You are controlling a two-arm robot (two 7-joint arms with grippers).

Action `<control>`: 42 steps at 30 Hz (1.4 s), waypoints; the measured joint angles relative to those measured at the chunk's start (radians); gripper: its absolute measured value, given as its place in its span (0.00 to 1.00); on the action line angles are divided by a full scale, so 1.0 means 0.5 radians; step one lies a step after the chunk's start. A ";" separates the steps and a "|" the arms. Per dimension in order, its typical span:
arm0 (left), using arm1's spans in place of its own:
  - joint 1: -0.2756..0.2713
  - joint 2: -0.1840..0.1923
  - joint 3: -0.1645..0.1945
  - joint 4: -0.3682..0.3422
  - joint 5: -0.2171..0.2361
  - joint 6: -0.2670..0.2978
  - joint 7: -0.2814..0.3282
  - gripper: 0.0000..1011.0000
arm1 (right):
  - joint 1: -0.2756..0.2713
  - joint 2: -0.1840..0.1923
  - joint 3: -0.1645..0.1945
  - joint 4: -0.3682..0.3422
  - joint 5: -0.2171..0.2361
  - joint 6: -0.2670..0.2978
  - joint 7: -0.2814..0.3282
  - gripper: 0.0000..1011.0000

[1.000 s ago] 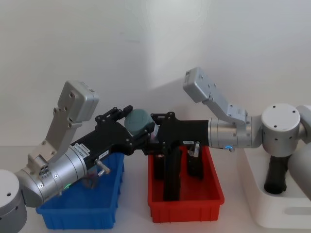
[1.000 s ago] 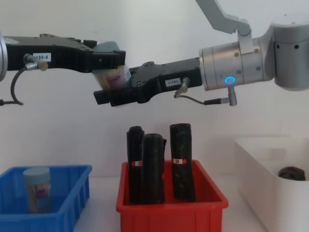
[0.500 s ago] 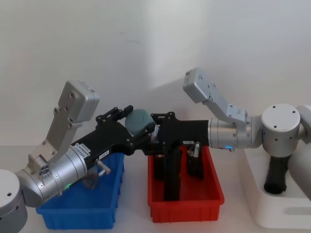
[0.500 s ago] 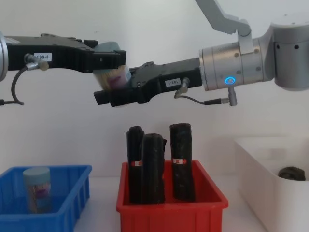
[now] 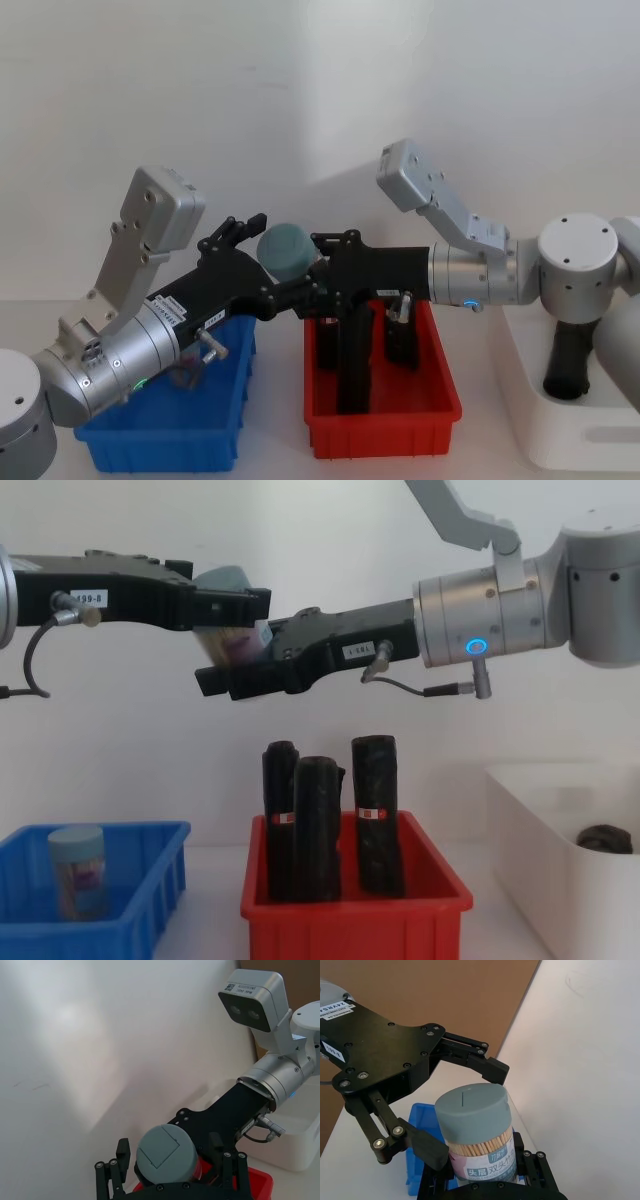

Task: Pick the cotton swabs from the blue box and place them into the white box.

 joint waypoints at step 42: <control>0.000 0.000 0.000 0.000 0.000 0.000 0.002 0.99 | -0.446 0.373 0.115 -0.754 -0.058 0.460 -0.850 0.64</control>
